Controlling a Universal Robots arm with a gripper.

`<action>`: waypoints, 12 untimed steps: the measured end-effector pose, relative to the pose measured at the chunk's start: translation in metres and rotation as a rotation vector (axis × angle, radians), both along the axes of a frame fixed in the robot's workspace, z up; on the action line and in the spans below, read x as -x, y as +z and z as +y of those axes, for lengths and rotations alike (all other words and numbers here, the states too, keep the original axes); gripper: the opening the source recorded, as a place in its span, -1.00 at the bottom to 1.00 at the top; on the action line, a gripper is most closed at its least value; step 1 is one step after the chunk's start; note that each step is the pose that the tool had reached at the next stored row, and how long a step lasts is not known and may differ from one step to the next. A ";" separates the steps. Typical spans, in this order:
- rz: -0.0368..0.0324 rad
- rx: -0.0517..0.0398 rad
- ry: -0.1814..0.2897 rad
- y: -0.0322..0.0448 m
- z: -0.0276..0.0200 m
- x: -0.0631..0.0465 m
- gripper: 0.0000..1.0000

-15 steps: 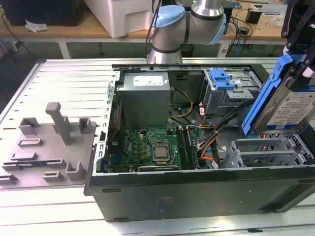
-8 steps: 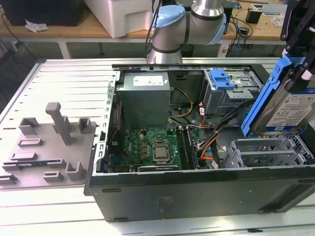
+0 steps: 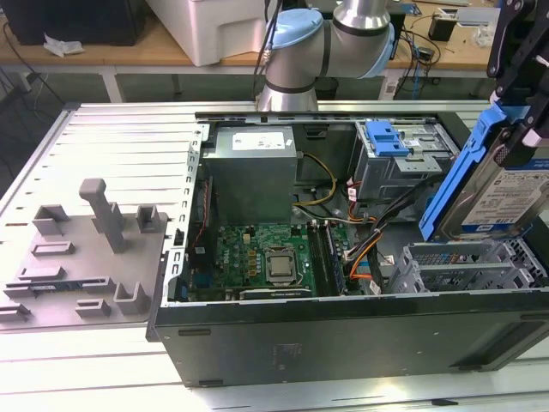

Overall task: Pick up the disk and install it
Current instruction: 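Insert the disk into the insertion slot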

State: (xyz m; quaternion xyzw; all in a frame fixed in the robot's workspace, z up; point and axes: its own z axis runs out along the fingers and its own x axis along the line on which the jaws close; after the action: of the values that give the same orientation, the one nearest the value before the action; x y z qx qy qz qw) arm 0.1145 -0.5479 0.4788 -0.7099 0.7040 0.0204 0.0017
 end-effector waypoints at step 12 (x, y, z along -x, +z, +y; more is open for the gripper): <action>0.0000 -0.0053 0.000 -0.0058 -0.0023 0.000 -0.26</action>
State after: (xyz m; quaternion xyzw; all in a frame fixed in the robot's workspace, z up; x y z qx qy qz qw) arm 0.1145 -0.5502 0.4730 -0.7099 0.7039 0.0223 0.0035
